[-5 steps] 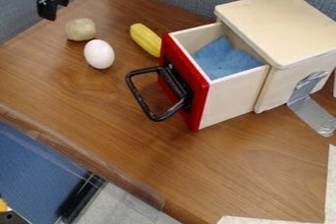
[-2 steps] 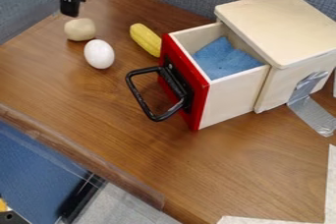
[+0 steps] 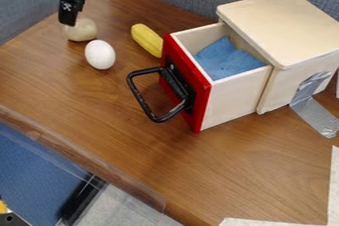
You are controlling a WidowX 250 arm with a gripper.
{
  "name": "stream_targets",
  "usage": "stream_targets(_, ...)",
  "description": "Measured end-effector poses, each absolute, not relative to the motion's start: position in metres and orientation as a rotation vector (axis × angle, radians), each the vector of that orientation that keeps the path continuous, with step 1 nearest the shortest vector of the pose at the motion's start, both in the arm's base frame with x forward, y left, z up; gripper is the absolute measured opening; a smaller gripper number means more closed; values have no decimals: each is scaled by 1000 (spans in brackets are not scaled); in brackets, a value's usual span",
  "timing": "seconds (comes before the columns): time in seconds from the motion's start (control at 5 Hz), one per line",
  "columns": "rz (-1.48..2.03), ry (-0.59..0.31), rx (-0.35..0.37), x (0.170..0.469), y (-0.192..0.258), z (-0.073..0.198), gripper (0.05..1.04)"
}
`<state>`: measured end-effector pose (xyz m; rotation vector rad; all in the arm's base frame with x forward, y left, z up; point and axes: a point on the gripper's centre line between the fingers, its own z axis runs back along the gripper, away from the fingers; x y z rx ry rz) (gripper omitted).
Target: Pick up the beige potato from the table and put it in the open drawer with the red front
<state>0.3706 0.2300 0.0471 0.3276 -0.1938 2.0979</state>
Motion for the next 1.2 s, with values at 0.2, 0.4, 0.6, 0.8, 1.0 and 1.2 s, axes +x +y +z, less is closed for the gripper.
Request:
stream_targets(0.2, 2106, -194, 341, 369, 230, 44, 999)
stream_targets(0.4, 2100, -183, 356, 367, 222, 36, 999)
stream_targets(0.6, 2107, -170, 351, 366, 218, 31, 999)
stream_targets(0.8, 2108, -141, 322, 366, 215, 30, 964)
stream_targets(1.0, 2126, -149, 315, 365, 216, 29, 842)
stream_targets(1.2, 2114, -152, 315, 365, 217, 29, 842)
